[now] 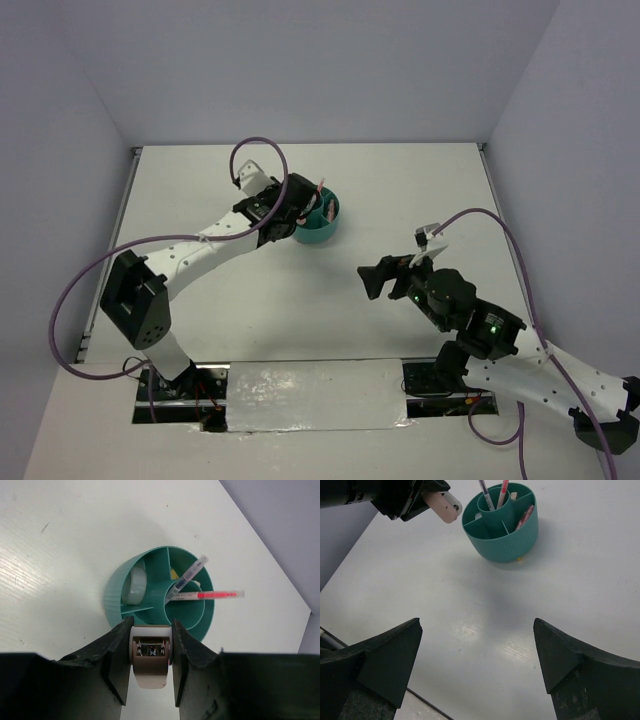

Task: Sort the stationery into containers
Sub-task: Place the stapler in the storage box.

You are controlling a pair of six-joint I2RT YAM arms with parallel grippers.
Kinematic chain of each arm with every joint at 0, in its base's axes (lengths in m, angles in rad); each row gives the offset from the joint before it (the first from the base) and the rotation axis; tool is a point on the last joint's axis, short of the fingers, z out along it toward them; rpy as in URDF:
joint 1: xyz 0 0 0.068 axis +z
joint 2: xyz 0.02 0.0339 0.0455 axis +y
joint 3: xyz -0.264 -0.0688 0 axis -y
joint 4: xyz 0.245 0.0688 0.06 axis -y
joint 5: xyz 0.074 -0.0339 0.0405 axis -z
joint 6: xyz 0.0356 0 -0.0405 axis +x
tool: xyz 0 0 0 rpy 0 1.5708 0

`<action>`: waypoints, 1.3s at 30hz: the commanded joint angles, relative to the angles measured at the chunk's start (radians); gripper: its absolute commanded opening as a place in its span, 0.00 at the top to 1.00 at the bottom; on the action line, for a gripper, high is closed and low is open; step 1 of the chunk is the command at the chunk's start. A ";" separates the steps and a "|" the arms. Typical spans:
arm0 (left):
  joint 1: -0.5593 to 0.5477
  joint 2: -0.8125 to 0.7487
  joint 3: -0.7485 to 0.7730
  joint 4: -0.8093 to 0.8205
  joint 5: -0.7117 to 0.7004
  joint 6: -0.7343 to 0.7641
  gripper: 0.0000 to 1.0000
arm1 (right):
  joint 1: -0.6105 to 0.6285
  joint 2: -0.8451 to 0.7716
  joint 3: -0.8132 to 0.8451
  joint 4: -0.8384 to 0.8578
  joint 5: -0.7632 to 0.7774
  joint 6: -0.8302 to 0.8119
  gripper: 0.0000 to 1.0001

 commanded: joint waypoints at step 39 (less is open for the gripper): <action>-0.029 0.192 0.031 0.035 -0.064 -0.234 0.67 | -0.002 -0.102 0.039 -0.088 -0.030 -0.035 0.00</action>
